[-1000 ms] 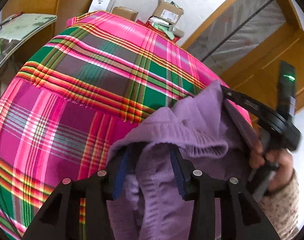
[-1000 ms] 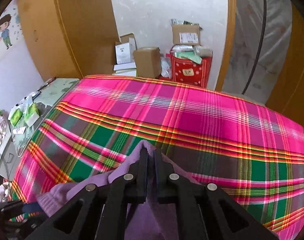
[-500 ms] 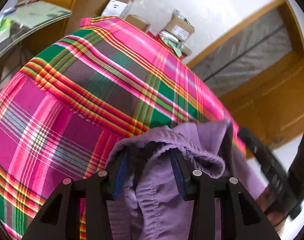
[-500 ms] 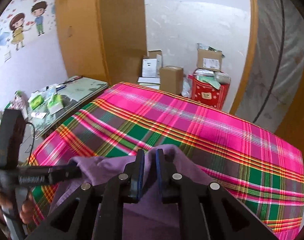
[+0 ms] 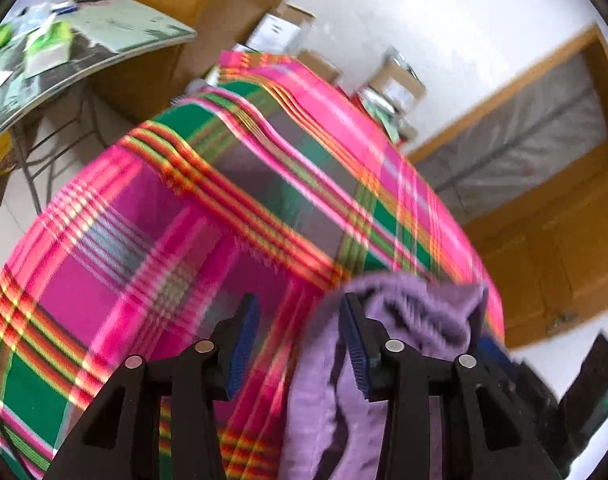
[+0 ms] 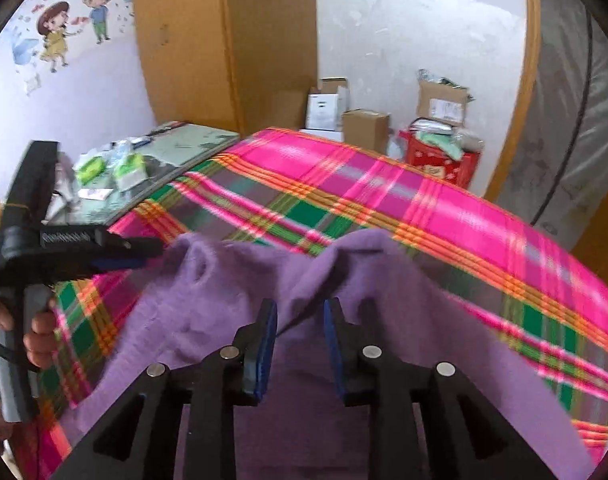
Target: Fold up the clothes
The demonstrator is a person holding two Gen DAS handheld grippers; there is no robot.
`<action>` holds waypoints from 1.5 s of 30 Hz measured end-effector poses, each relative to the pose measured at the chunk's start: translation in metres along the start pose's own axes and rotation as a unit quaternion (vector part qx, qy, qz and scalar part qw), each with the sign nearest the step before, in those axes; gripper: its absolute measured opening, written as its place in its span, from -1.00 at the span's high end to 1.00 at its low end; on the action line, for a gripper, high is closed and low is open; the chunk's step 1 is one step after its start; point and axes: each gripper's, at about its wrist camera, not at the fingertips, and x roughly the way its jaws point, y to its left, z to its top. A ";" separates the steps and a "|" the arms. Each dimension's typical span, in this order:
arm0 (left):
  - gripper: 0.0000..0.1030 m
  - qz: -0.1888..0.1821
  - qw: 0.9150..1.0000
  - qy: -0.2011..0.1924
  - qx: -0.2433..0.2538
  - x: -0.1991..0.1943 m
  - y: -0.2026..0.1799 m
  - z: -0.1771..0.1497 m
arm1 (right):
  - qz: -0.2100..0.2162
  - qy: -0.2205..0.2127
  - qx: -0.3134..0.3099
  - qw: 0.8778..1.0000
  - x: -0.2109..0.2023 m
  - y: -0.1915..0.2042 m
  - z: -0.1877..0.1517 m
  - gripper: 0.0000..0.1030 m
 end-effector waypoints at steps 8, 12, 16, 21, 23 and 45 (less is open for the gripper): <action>-0.23 -0.004 0.998 0.043 0.047 -0.015 -0.003 -0.033 | 0.001 -0.003 0.006 1.000 -0.025 0.000 -0.026 0.44; -0.27 0.001 0.996 0.050 0.069 -0.038 -0.005 -0.058 | -0.009 -0.017 0.029 0.999 -0.058 -0.010 -0.050 0.42; -0.27 -0.009 0.993 0.064 0.096 -0.055 -0.012 -0.085 | -0.033 -0.036 0.061 0.997 -0.098 -0.019 -0.084 0.40; -0.27 -0.034 0.989 0.087 0.117 -0.066 -0.028 -0.114 | -0.045 -0.046 0.077 0.995 -0.135 -0.013 -0.129 0.40; -0.27 -0.036 0.989 0.096 0.105 -0.066 -0.027 -0.120 | -0.042 -0.042 0.072 0.996 -0.139 -0.007 -0.143 0.40; -0.46 -0.092 0.992 0.084 -0.035 -0.053 -0.015 -0.118 | 0.116 0.000 0.277 0.954 -0.101 -0.024 -0.189 0.40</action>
